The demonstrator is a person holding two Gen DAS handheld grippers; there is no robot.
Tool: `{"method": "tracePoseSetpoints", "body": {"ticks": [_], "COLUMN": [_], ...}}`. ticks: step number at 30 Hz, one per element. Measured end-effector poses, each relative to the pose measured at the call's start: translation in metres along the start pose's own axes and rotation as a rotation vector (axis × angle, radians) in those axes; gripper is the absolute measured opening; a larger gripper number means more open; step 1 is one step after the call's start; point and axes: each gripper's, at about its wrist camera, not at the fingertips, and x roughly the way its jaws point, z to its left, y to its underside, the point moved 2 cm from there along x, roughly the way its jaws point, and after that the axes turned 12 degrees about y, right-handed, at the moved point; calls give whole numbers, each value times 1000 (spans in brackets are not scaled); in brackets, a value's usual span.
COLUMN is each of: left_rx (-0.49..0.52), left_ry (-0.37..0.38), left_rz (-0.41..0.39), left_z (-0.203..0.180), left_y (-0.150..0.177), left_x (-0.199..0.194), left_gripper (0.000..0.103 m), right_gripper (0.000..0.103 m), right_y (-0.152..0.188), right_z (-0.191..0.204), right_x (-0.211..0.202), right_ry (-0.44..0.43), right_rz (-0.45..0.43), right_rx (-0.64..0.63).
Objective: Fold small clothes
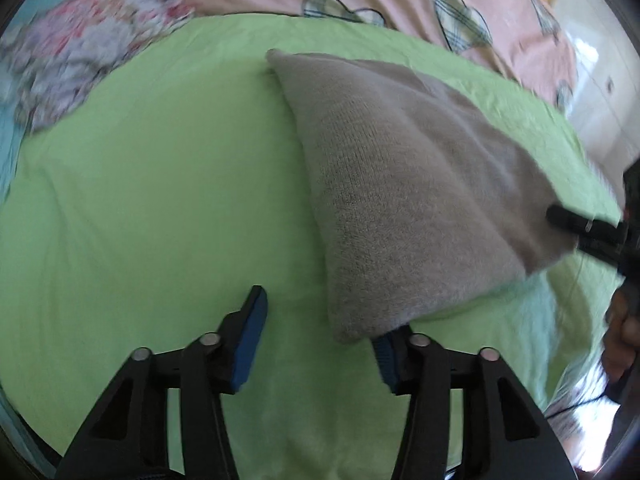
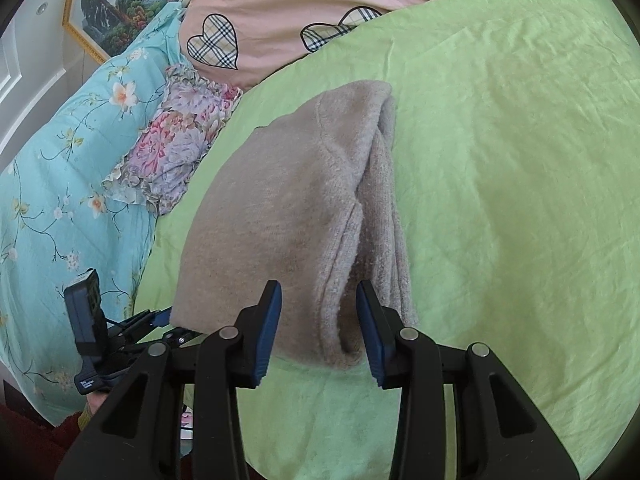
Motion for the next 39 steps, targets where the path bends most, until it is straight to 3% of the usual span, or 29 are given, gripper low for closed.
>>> {"method": "tracePoseSetpoints", "body": {"ticks": [1,2,3,6,8,14,19,23,28,32,39], "left_rx": [-15,-19,-17,21,20,-39,-49,-6,67,102,121], "left_ry": [3,-1,-6,-75,-83,-23,1,45,170,199,238], "left_rz": [-10,-16,-18,-18,10,38,43,74,11,-46,-17], "left_z": [-3,-7,-11,-21,-22,-13,-6,-5,-17,-31,-39], "left_y": [2,3,4,8,12,15,13,16,11,-7,-25], "left_x": [-1,-2,-3,-4,-1,-1,1,-11,-52,-59,-33], "left_gripper": [32,20,14,12,11,11,11,10,11,14,14], "right_gripper": [39,22,6,6,6,6,6,19,21,21,22], "right_y": [0,-1,-2,-16,-21,3,10,5,-17,-50,-83], "right_z": [1,4,7,14,16,-22,-31,-32,-39,-37,-37], "right_x": [2,5,5,-27,-42,3,12,-9,-34,-11,49], "right_ry": [1,7,21,-28,28,189,199,151,93,33,-50], "right_rz": [3,13,18,-114,-159,-12,0,8,-68,-64,46], "right_rx": [-8,-24,-34,-43,-94,-118,-84,-39,35,76,176]}}
